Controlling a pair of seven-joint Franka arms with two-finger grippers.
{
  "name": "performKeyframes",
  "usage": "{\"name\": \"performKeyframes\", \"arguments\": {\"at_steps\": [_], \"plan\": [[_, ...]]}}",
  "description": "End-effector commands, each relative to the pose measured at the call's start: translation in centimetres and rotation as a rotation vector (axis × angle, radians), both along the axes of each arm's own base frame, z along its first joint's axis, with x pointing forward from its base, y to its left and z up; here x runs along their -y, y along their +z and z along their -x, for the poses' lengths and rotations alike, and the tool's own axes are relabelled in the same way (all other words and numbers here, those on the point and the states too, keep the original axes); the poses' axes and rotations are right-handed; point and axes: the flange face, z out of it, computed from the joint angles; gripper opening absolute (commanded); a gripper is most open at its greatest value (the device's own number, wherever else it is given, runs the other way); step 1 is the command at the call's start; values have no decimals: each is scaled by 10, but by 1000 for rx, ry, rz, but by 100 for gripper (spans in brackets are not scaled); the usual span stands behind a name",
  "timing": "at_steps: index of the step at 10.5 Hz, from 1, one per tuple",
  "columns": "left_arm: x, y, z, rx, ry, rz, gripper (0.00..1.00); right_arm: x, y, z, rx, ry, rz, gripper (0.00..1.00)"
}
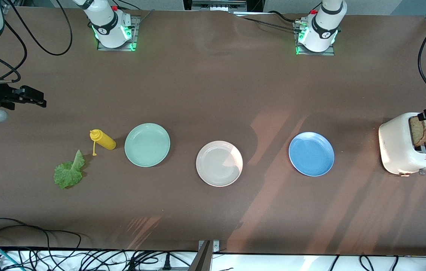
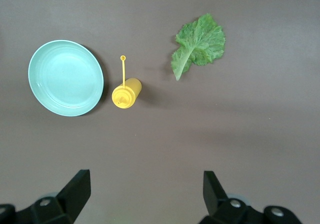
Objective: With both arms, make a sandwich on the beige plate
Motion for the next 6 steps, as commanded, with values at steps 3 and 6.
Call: {"name": "performKeyframes", "arguments": {"at_steps": [3,6], "plan": [[-7,-4,1,-19,-17,-28,100,2,4,2,-5,-1,1,100],[-14,-10,0,-27,-8,-31,100,3,1,2,-13,-3,1,100]]}}
